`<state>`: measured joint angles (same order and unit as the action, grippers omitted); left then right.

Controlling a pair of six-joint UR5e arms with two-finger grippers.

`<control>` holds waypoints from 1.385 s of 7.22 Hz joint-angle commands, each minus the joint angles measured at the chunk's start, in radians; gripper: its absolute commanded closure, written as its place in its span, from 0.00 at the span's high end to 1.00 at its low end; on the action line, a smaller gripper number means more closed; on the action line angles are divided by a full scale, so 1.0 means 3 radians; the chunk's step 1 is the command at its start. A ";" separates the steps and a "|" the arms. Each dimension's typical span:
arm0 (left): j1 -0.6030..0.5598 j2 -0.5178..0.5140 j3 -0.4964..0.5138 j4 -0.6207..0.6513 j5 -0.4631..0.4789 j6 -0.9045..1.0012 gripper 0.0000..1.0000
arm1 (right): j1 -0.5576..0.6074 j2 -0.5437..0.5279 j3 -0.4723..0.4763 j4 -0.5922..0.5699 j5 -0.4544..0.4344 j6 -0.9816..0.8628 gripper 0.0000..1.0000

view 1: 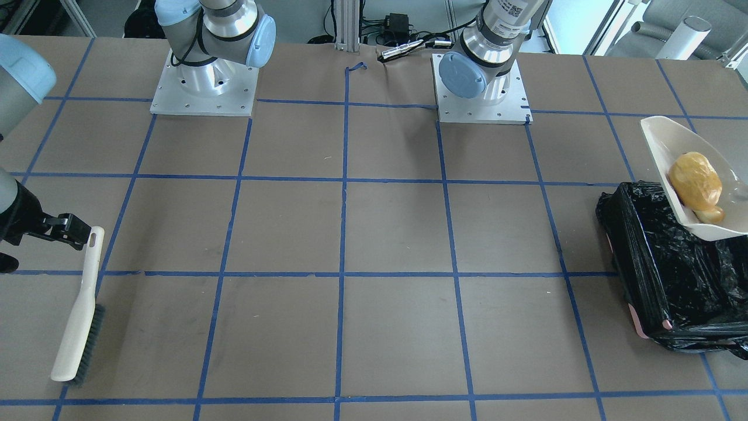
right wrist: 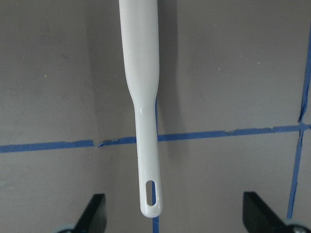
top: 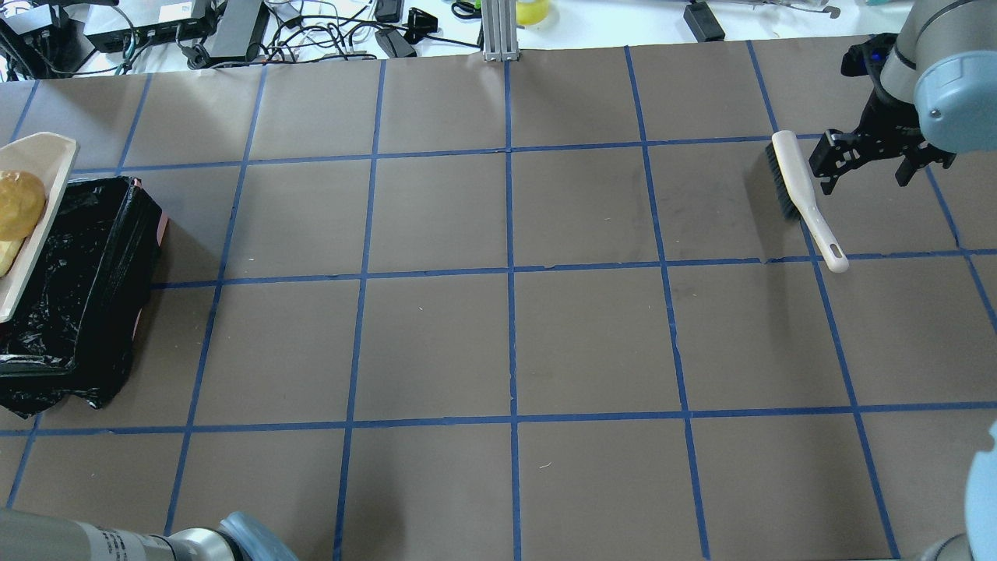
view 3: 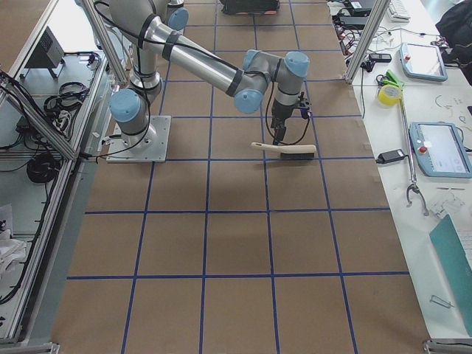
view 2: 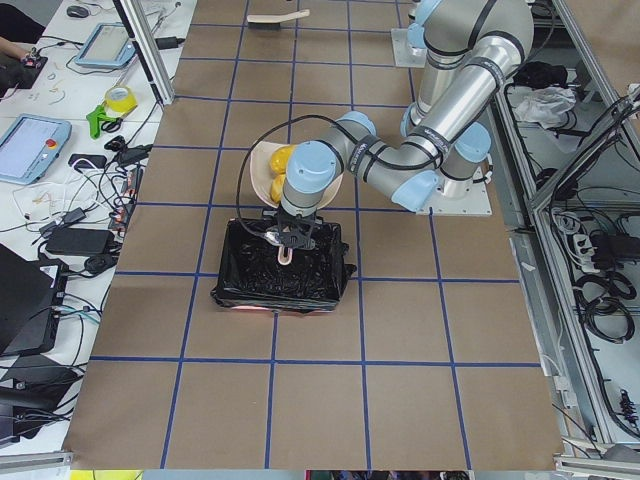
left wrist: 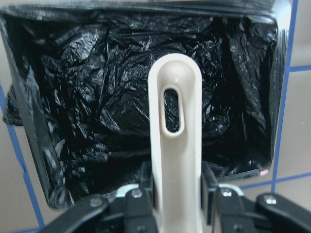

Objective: Sweep and dump trash into bin

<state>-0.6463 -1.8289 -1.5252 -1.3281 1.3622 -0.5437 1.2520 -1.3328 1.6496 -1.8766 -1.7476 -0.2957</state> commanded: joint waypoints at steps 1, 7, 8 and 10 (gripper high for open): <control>0.0114 -0.0202 0.0200 0.0060 0.0117 0.0323 0.00 | 0.0024 -0.0377 -0.0002 0.0267 0.0007 0.0004 1.00; 0.0104 -0.0663 0.0221 0.1366 0.0643 0.0749 0.00 | 0.0791 -0.0859 -0.0032 0.0513 0.0384 0.0759 0.97; 0.0078 -0.0663 0.0216 0.1450 0.0740 0.0840 0.00 | 0.0878 -0.0880 -0.0058 0.0539 0.0390 0.0867 0.98; -0.0084 -0.0648 0.0186 0.1858 0.0939 0.1167 0.00 | 0.1036 -0.0850 -0.0196 0.0697 0.0415 0.1183 0.99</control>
<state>-0.6405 -2.0247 -1.4628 -0.8378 1.5965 -0.2432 1.5318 -1.5902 1.6131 -1.6910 -1.6315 -0.0032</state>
